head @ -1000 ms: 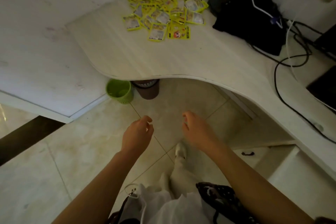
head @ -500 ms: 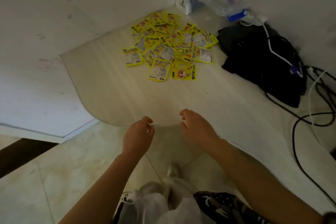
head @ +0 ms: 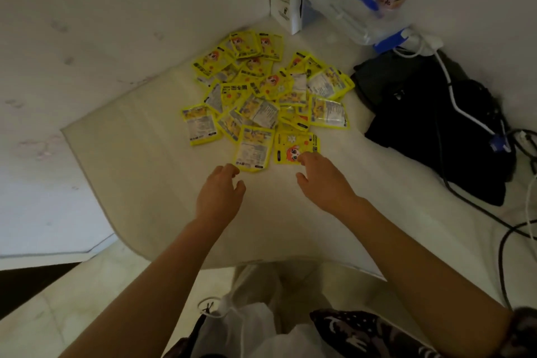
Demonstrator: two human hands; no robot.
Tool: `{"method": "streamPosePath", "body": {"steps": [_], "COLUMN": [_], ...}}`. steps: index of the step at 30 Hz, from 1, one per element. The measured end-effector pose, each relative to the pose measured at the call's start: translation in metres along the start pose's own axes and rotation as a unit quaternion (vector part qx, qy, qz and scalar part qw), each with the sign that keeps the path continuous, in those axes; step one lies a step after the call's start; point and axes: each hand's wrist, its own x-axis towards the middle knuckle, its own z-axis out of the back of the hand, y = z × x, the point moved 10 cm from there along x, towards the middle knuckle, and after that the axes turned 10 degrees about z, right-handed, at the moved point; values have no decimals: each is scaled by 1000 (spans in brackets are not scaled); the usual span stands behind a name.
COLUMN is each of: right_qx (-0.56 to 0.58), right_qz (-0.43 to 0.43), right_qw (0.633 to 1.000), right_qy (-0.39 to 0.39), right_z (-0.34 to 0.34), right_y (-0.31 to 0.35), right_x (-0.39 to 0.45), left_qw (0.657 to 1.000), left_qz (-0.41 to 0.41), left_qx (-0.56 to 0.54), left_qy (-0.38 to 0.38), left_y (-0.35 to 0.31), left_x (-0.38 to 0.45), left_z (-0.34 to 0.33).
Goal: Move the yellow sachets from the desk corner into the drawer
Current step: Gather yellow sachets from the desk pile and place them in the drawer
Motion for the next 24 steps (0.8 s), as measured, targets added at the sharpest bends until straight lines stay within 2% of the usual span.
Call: {"method": "streamPosePath", "body": {"steps": [8, 14, 21, 24], "right_qx": [-8, -56, -103, -140], "right_qz": [-44, -9, 18, 12], "right_qw": [999, 998, 994, 990], "right_qy": [-18, -2, 5, 17], "right_z": [7, -13, -23, -22], "right_y": [-13, -12, -18, -22], "right_x": [60, 83, 94, 95], "left_qw": [997, 987, 989, 986], "left_qz": [51, 119, 142, 154], "left_qx": [-44, -94, 6, 20], "left_qy": [31, 49, 34, 54], "left_y": [4, -2, -9, -7], "left_x": [74, 97, 99, 97], "left_z": [-1, -25, -37, -42]}}
